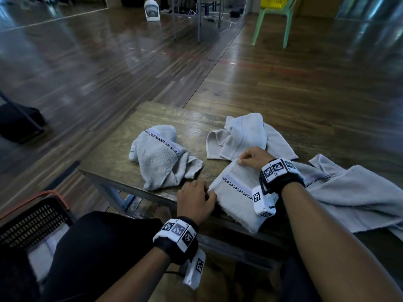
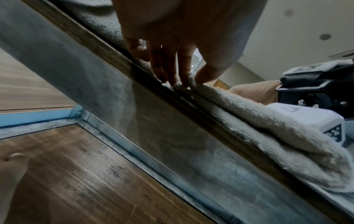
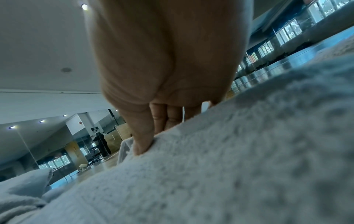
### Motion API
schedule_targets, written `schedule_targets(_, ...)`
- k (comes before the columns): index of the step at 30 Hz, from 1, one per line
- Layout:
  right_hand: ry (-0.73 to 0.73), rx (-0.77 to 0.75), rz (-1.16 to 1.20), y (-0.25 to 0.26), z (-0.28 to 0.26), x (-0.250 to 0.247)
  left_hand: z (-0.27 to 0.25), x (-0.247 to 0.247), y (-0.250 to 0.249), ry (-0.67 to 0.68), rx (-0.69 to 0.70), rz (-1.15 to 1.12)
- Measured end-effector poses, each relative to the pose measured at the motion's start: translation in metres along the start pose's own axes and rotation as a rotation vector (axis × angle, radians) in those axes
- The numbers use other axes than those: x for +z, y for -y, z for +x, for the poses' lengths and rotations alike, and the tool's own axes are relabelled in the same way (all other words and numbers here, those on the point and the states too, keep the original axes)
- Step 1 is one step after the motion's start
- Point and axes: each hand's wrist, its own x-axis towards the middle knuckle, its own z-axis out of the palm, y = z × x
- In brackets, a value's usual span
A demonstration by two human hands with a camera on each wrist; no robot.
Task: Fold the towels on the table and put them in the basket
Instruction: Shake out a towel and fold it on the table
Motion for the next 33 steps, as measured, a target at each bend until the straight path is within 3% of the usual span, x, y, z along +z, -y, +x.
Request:
schedule_targets(5, -0.018, 0.022, -0.028, 0.002, -0.001, 0.005, 0.000, 0.001, 0.002, 0.004, 0.022, 0.033)
schedule_targets(11, 0.082, 0.006, -0.178, 0.004, -0.019, -0.006, 0.008, -0.001, -0.005, 0.052, 0.074, 0.145)
schedule_targets(16, 0.157, 0.071, -0.265, -0.020, -0.057, -0.025, 0.028, -0.004, -0.018, 0.143, 0.214, 0.236)
schedule_targets(22, 0.198, 0.134, -0.165, -0.064, -0.096, -0.028, 0.047, 0.007, -0.034, 0.227, 0.289, 0.109)
schedule_targets(25, 0.162, 0.129, -0.171, -0.075, -0.109, -0.026, 0.043, 0.012, -0.041, 0.277, 0.311, 0.044)
schedule_targets(33, 0.073, -0.010, -0.202, -0.084, -0.115, -0.024, 0.039, 0.017, -0.040, 0.261, 0.351, 0.020)
